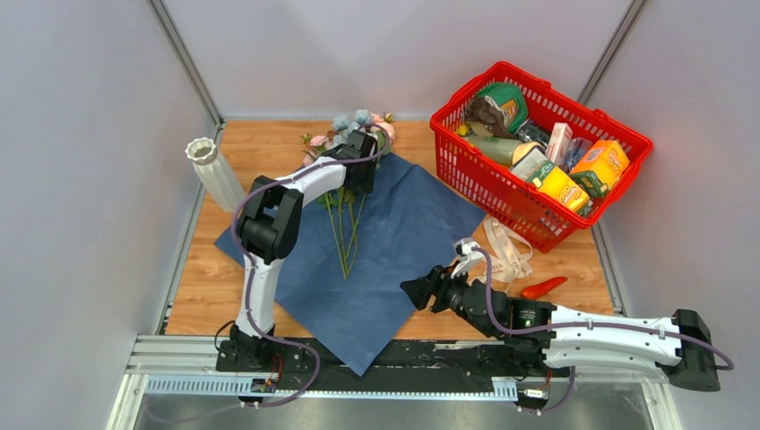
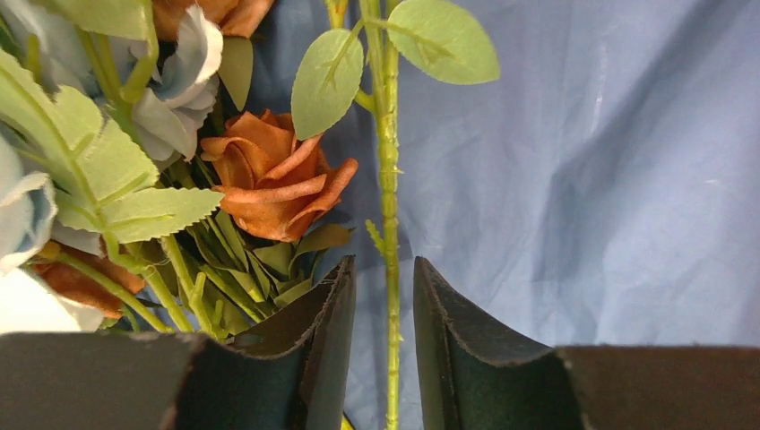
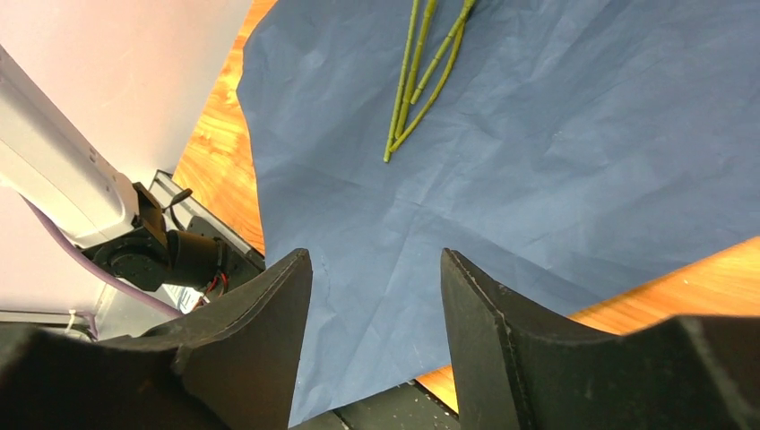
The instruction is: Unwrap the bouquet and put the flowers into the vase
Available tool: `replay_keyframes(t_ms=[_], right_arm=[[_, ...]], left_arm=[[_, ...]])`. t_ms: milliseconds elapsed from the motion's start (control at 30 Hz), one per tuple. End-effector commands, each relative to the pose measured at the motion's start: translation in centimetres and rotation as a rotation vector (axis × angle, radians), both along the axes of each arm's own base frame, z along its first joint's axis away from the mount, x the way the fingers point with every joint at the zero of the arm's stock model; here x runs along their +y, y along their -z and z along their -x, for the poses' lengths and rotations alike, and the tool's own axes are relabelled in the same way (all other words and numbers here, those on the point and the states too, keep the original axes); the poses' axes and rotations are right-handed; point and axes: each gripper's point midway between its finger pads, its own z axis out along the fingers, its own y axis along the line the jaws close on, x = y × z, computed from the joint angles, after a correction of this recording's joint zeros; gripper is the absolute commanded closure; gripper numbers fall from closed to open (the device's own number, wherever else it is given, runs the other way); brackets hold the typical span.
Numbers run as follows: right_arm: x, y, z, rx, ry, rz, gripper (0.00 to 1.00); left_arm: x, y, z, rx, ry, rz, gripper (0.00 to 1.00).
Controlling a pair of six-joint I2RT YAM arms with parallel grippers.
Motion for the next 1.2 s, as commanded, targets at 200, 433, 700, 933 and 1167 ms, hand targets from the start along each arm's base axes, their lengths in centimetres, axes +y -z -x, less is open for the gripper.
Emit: replay_keyframes(t_ms=[200, 433, 700, 933, 1167], right_arm=[[-1.3, 0.4, -0.6, -0.020, 0.048, 0.039, 0.43], [-1.8, 0.4, -0.6, -0.007, 0.069, 0.021, 0.43], [-2.0, 0.6, -0.6, 0.000, 0.066, 0.052, 0.37], [-2.5, 1.3, -0.7, 0.029, 0.098, 0.076, 0.02], [-2.5, 2.0, -0.7, 0.058, 0.115, 0.069, 0.00]], left_arm=[[-0.9, 1.3, -0.3, 0.000, -0.004, 0.018, 0.67], [-2.0, -1.4, 0.1, -0.035, 0.012, 0.051, 0.93], [-2.9, -8.9, 2.1, -0.123, 0.015, 0.231, 1.00], [-2.7, -17.4, 4.8, -0.259, 0.057, 0.374, 1.00], [2.8, -28.6, 7.7, -0.595, -0.036, 0.390, 1.00]])
